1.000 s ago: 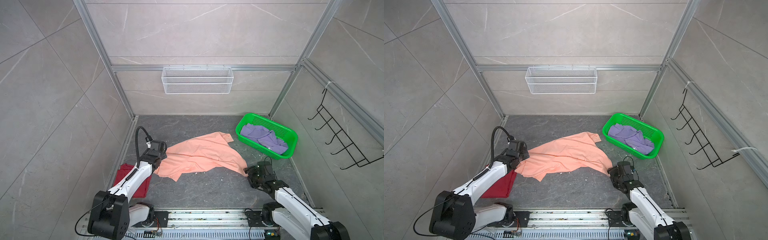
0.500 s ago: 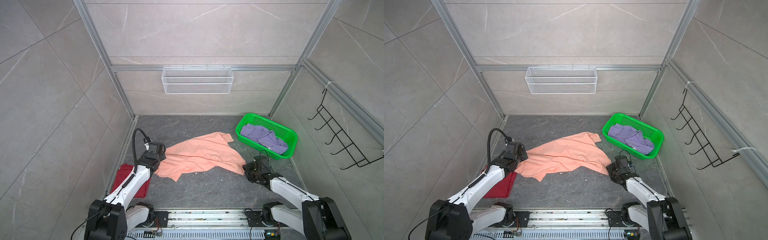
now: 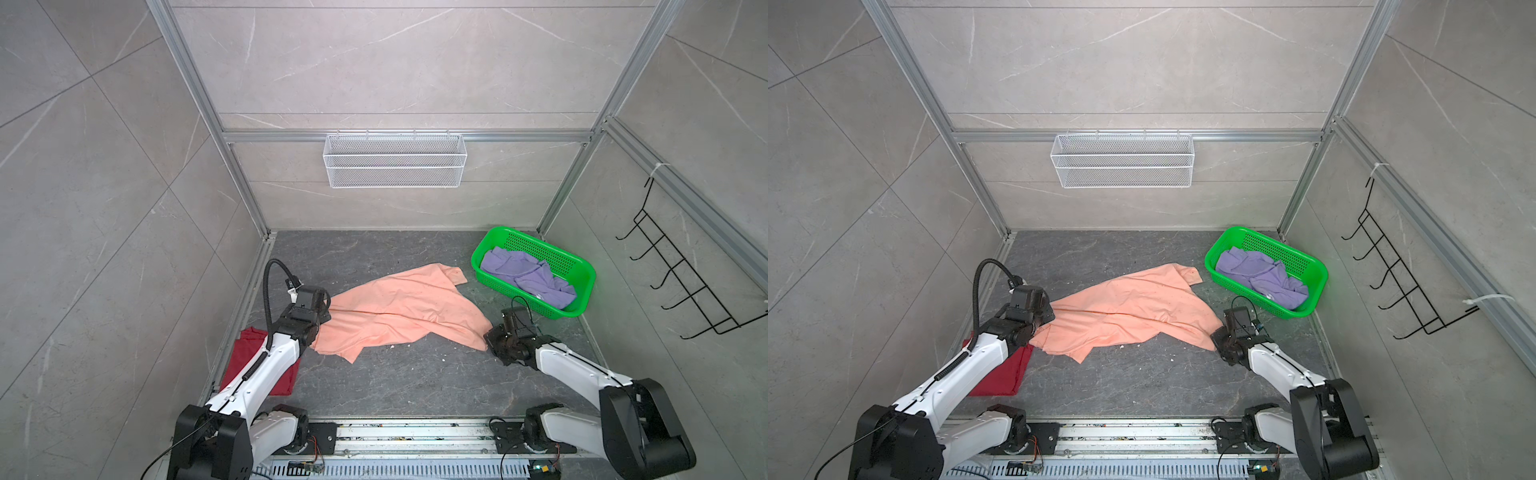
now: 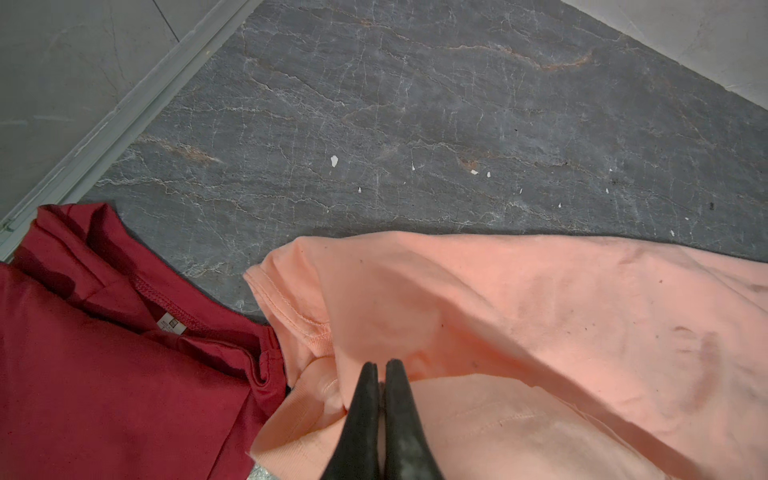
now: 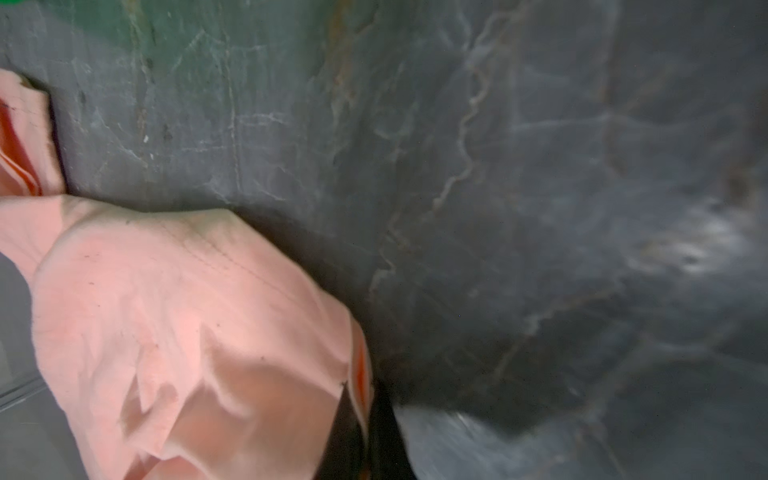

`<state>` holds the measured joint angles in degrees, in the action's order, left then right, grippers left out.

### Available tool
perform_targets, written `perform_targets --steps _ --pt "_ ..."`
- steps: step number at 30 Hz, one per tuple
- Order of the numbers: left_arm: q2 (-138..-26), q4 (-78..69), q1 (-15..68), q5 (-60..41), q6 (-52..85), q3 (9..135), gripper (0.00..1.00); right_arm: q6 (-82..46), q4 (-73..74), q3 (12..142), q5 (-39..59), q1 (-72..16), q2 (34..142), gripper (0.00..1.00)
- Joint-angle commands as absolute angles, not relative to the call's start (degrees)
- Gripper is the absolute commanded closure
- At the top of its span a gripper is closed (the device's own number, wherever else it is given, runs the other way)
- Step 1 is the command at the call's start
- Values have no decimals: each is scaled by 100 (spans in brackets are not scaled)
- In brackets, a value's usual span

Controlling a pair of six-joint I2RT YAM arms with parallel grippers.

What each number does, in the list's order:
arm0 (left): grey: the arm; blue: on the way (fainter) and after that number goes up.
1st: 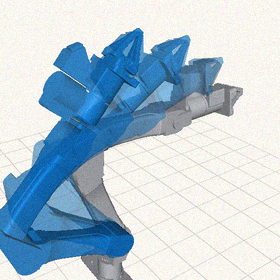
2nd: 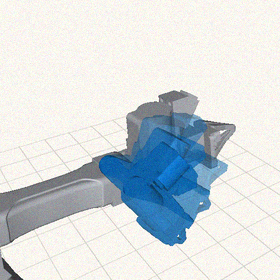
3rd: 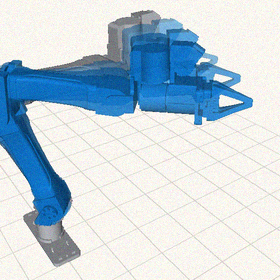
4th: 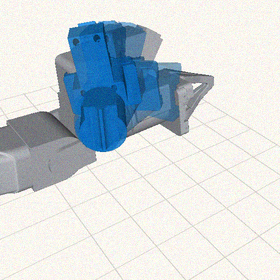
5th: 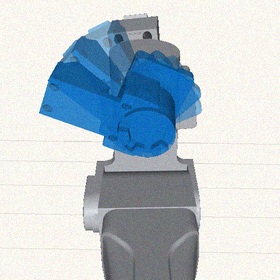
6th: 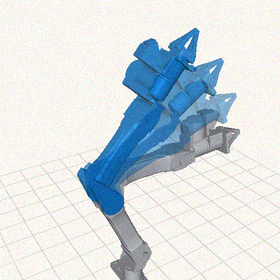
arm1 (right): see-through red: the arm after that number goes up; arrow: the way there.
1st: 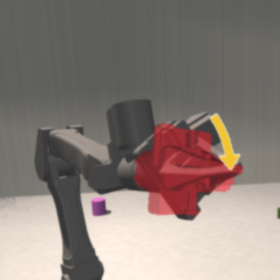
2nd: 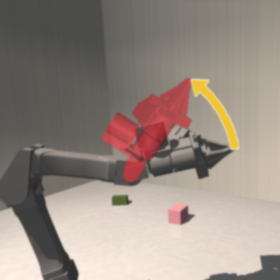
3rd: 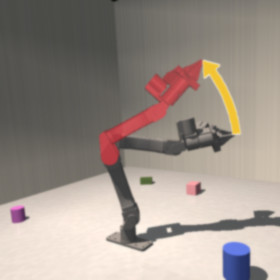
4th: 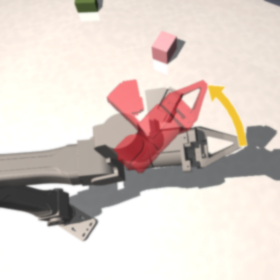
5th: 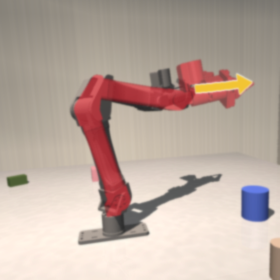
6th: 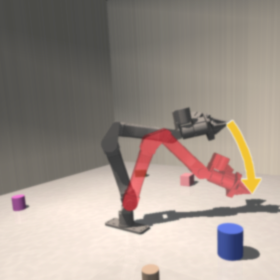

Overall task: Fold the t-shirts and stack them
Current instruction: 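Lift the pink t-shirt high with both grippers, spreading it open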

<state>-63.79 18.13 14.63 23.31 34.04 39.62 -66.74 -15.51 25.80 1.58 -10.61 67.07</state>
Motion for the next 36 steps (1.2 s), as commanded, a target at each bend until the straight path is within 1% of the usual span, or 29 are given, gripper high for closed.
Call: perform_targets --steps 1,3,6,11,16,19,23,30,36 --pt "-6119 1863 1449 2586 3304 4170 100 -5931 -2528 3241 -487 -1090 6058 100" --pt "-5992 1837 1452 2572 3174 4319 100 -5380 -2717 3777 -676 -1079 5826 100" --pt "-5758 1696 1448 2503 2974 4587 100 -4742 -2819 4661 -807 -1081 5798 100" --pt "-5358 1377 1455 2456 2333 5353 100 -4096 -2385 5928 -704 -1083 5877 100" --pt "-5343 1125 1448 2501 975 6794 100 -3278 -2120 7435 -592 -1082 6027 100" --pt "-5370 1052 1454 2441 376 7620 100 -2838 -1951 8169 -374 -1083 6013 100" --pt "-5231 987 1450 2251 -100 8384 100 -2350 -1865 9160 12 -1088 5960 100" --pt "-4827 1021 1451 1871 -671 9368 100 -1779 -2095 10370 690 -1084 5740 100" --pt "-5005 1106 1455 1492 -1307 10782 100 -1478 -2505 11139 941 -1083 5617 100"
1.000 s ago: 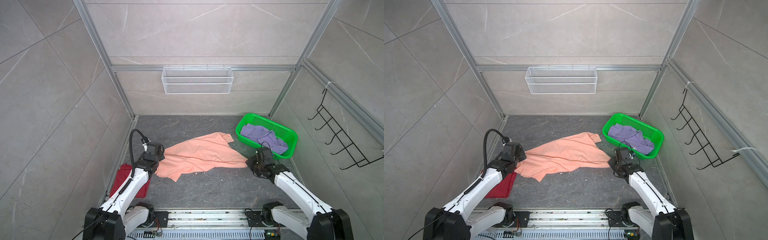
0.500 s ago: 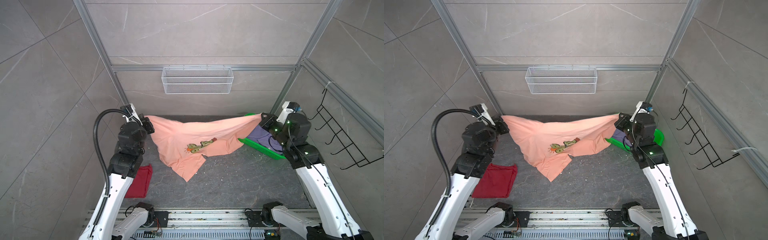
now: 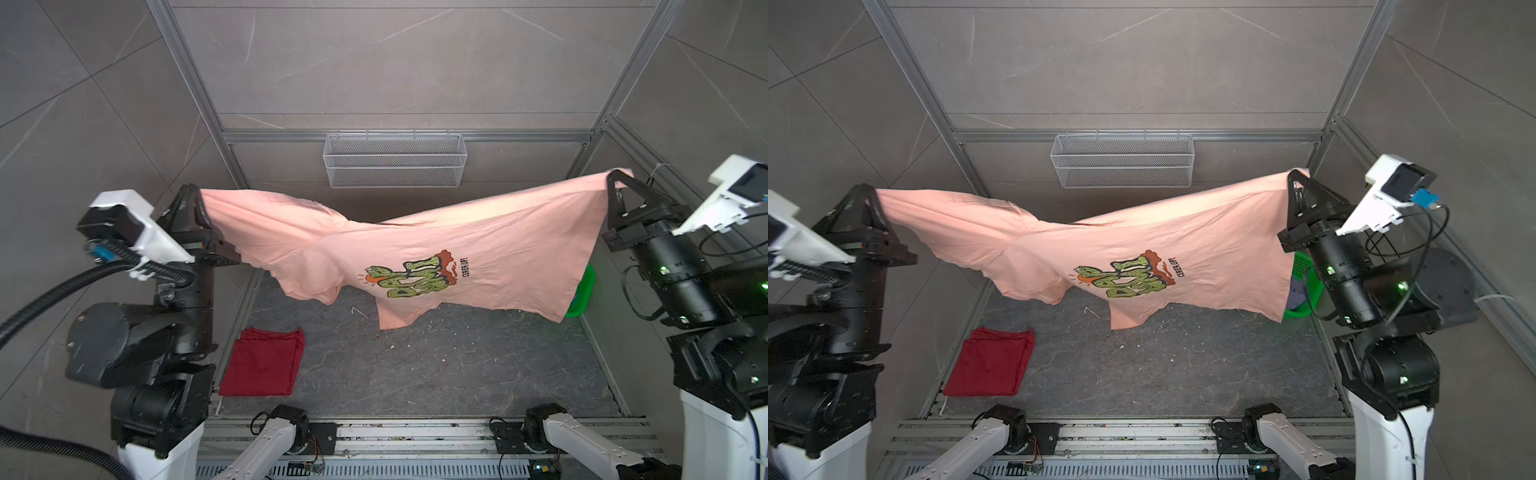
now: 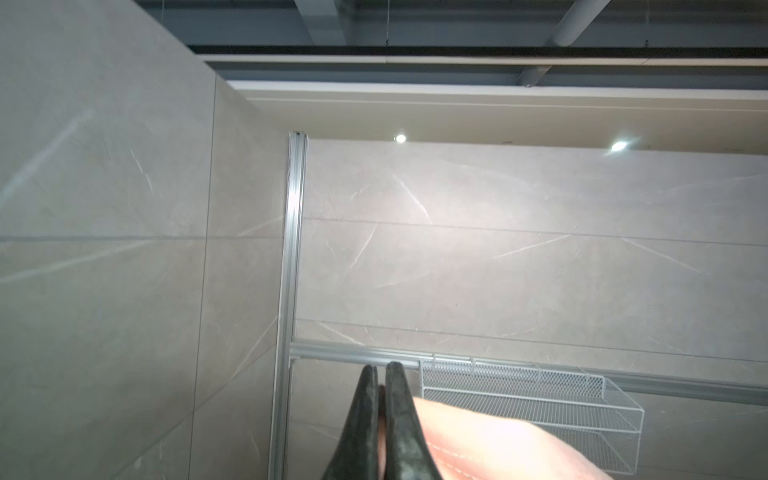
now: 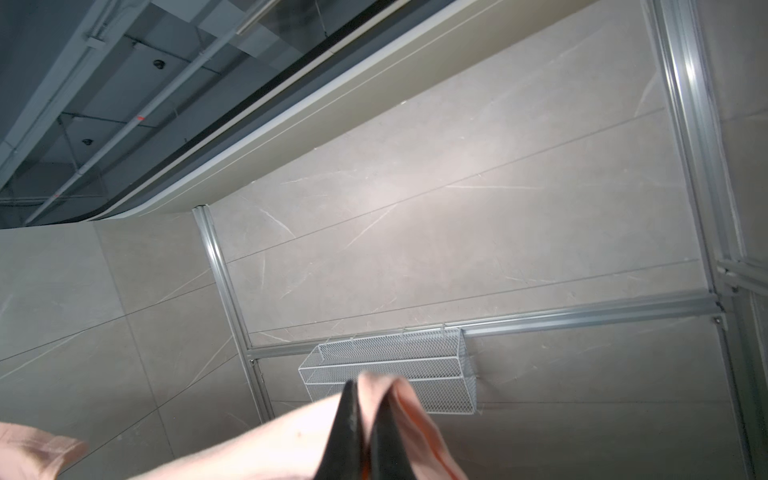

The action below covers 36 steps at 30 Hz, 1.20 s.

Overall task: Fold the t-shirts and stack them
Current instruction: 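Lift the pink t-shirt high with both grippers, spreading it open, then swing the pink t-shirt forward and lay it flat on the table with both grippers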

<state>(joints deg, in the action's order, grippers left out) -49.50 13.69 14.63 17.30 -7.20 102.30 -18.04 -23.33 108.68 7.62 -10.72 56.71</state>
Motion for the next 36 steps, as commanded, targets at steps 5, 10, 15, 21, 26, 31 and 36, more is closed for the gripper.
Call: perform_targets --steps 5,10,15,21,26,31,36 --pt "-5613 1167 1456 1546 -1986 11927 100 -1441 -2571 11113 915 -1085 5624 100" --pt "-5773 1238 1453 1601 -2198 11916 100 -1535 -2505 11039 922 -1081 5793 100" --pt "-5626 1080 1453 1627 -2263 11546 100 -1683 -2461 11074 1130 -1086 5974 100" --pt "-5775 1040 1463 1652 -2404 11436 100 -1825 -2312 10796 1196 -1081 6150 100" --pt "-6078 853 1451 1870 -2648 11341 100 -1872 -2246 10773 1239 -1087 6407 100" --pt "-6271 646 1454 2041 -2801 11252 100 -1916 -2180 10902 1337 -1083 6595 100" --pt "-6208 597 1457 2119 -2886 11329 100 -1976 -2249 10980 1494 -1084 6560 100"
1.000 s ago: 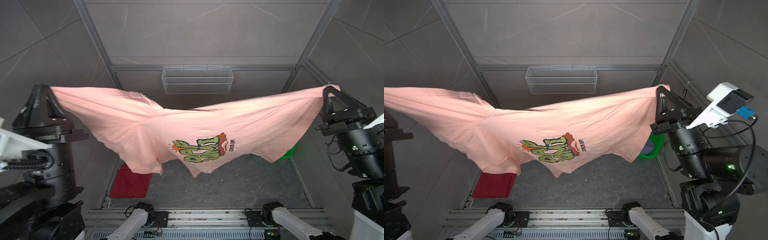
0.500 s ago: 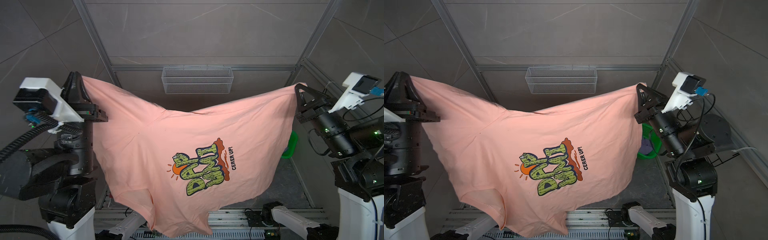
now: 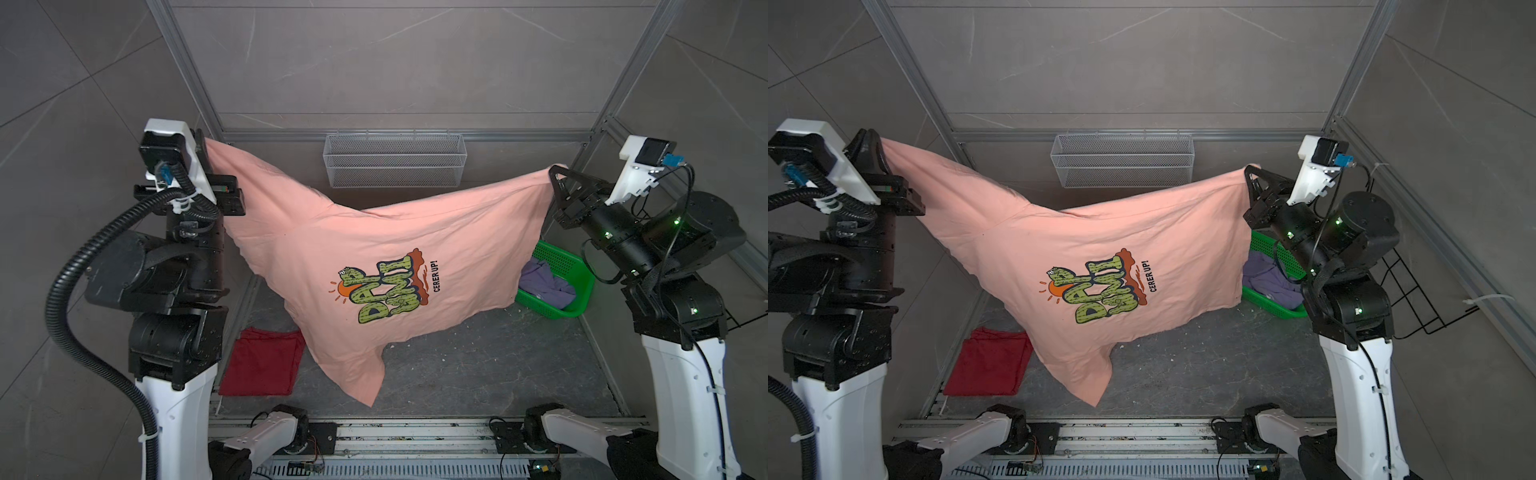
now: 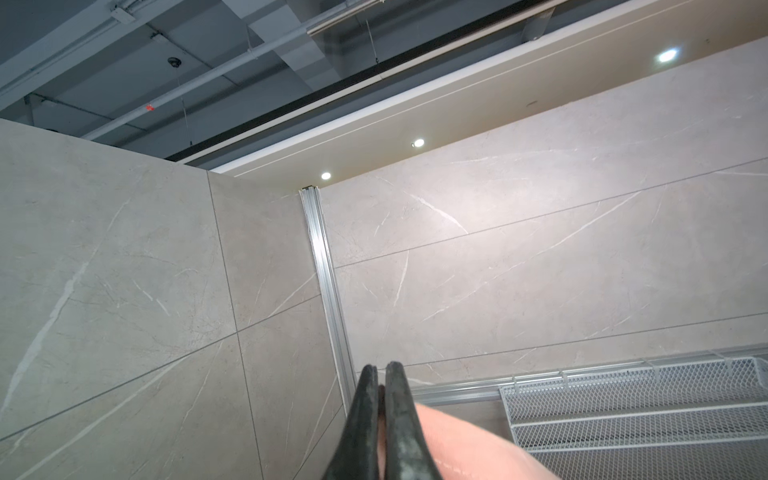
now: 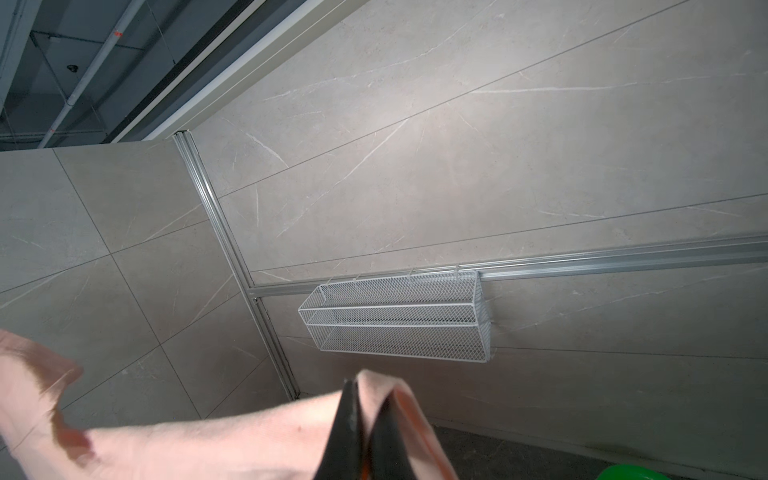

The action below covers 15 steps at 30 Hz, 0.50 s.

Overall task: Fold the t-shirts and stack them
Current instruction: 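Swing the pink t-shirt forward and lay it flat on the table with both grippers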

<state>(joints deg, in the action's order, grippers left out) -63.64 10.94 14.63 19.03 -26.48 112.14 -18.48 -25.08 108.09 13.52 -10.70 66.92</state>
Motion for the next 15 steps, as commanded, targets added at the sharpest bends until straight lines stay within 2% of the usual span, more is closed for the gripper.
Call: perform_targets --steps 1,15 --pt "-6155 581 1451 2152 -2918 11327 100 -1978 -2271 10964 1498 -1081 6516 100" --pt "-5918 166 1486 2360 -3871 11735 100 -2329 -2443 10892 2063 -1075 6188 100"
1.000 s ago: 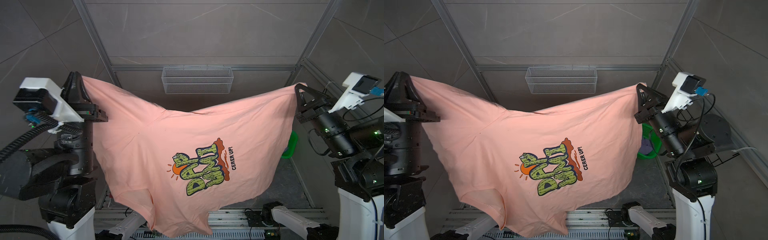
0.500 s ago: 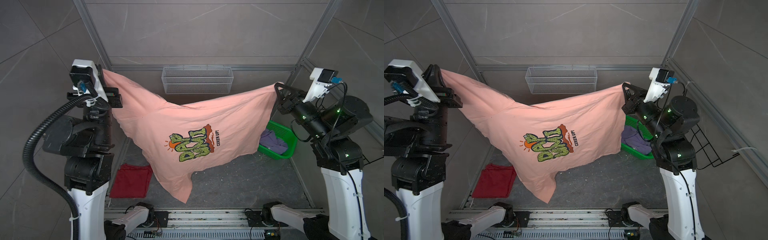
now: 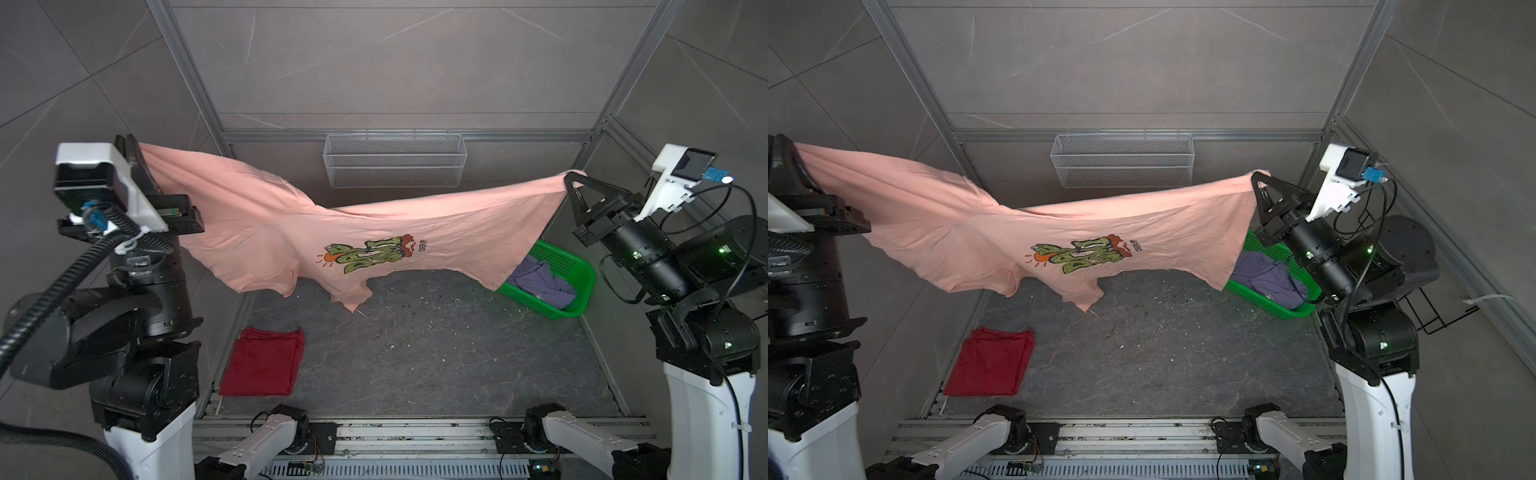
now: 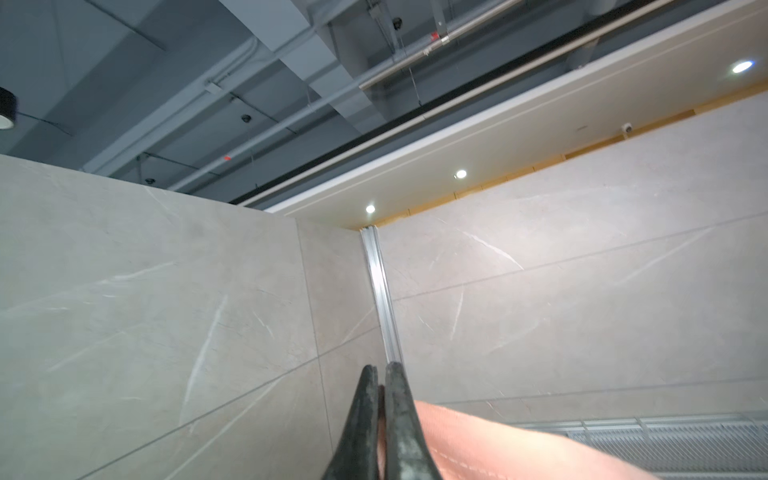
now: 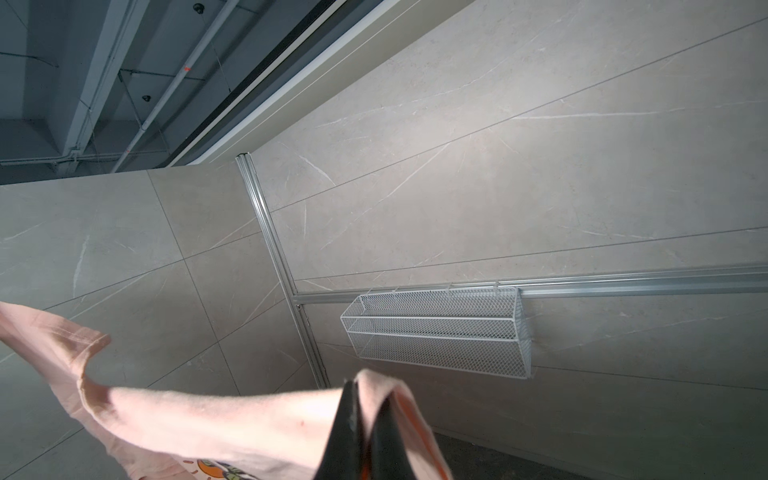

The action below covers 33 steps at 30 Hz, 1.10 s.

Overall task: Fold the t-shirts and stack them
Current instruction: 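Swing the pink t-shirt forward and lay it flat on the table with both grippers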

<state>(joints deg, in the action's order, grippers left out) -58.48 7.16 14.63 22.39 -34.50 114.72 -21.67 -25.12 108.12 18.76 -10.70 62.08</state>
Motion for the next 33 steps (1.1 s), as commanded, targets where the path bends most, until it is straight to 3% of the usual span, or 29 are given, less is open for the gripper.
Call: perform_targets --steps 1,9,18,25,33 --pt "-5976 167 1500 2333 -3921 11822 100 -2338 -2444 10898 2074 -1090 6178 100" --pt "-6479 263 1528 2176 -4056 12146 100 -2305 -2548 10529 1988 -1088 6290 100" --pt "-6556 -503 1462 2225 -3468 9593 100 -2696 -2084 8825 1620 -1083 6979 100" --pt "-7866 -562 304 1492 -1289 8739 100 -2678 -1526 8393 961 -1080 8173 100" --pt "-9522 -706 160 903 -602 9207 100 -2929 -998 8322 547 -1084 9364 100"
